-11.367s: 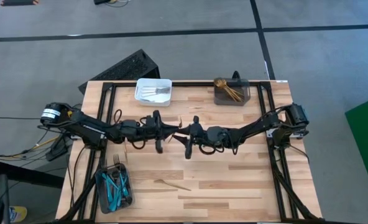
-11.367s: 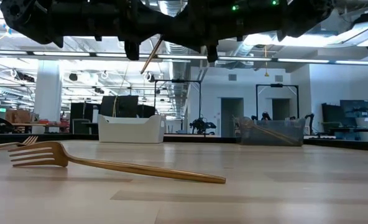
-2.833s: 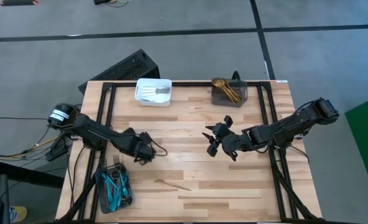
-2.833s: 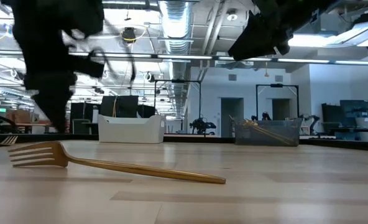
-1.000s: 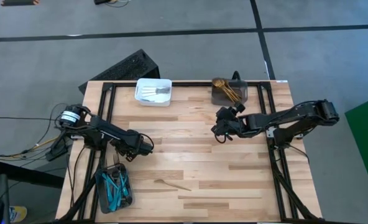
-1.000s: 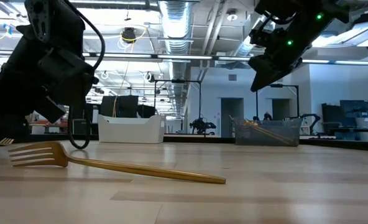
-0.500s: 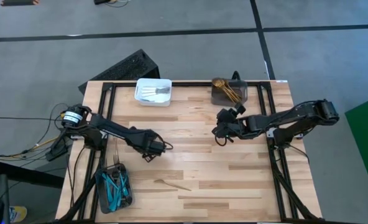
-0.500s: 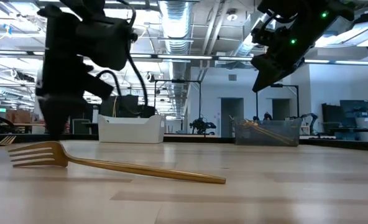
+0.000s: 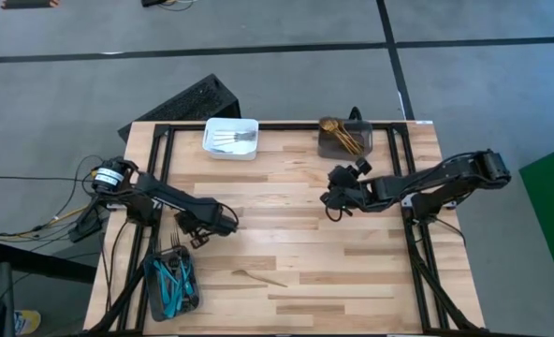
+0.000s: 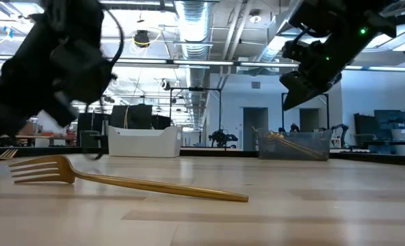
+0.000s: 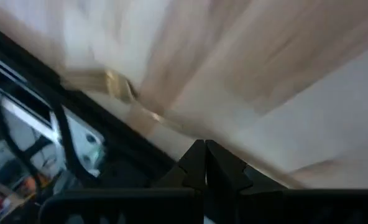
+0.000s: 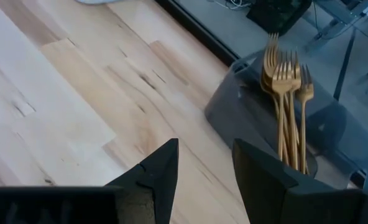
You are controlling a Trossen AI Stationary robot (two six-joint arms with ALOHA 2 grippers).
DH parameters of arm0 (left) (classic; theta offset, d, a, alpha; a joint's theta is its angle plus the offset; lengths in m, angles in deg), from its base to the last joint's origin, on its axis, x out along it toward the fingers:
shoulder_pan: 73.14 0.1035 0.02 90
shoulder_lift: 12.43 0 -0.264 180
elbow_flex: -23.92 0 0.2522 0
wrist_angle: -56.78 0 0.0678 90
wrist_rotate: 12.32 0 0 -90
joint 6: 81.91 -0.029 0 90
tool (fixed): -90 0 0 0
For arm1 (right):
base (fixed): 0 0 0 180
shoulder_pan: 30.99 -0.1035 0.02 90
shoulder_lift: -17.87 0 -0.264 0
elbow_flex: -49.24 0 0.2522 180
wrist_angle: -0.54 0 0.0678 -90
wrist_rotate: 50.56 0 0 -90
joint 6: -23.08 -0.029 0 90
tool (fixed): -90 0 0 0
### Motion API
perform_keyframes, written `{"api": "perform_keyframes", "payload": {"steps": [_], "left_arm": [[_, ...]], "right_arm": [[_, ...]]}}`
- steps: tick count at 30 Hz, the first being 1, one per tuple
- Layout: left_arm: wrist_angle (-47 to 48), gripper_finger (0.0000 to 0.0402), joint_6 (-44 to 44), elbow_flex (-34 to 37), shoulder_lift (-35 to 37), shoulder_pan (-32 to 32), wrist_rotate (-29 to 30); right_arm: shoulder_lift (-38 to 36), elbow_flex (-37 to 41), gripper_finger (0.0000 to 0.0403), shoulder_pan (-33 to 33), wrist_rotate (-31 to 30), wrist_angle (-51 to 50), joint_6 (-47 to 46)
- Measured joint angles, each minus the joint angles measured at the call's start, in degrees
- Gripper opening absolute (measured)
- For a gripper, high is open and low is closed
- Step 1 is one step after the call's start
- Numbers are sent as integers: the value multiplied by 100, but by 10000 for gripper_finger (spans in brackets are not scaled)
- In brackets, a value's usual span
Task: Sort silverware by color (type)
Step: Put the gold fork into the top black bin
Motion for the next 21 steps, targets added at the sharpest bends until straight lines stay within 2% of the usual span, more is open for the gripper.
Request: {"api": "perform_keyframes", "payload": {"steps": [4,9,13,17,21], "left_arm": [[-9,0,2,530,-8,83,-271],[-180,0,158,850,-5,96,-579],[-274,0,-1,839,-38,124,-597],[-944,0,-280,944,-38,141,-575],[-1003,0,-382,805,-47,135,-269]], "right_arm": [[-60,121,175,0,16,34,-61],[-103,144,175,4,14,57,-68],[-120,142,175,4,9,118,-65],[-118,142,175,-32,12,94,-61],[-118,142,175,-50,16,82,-50]]}}
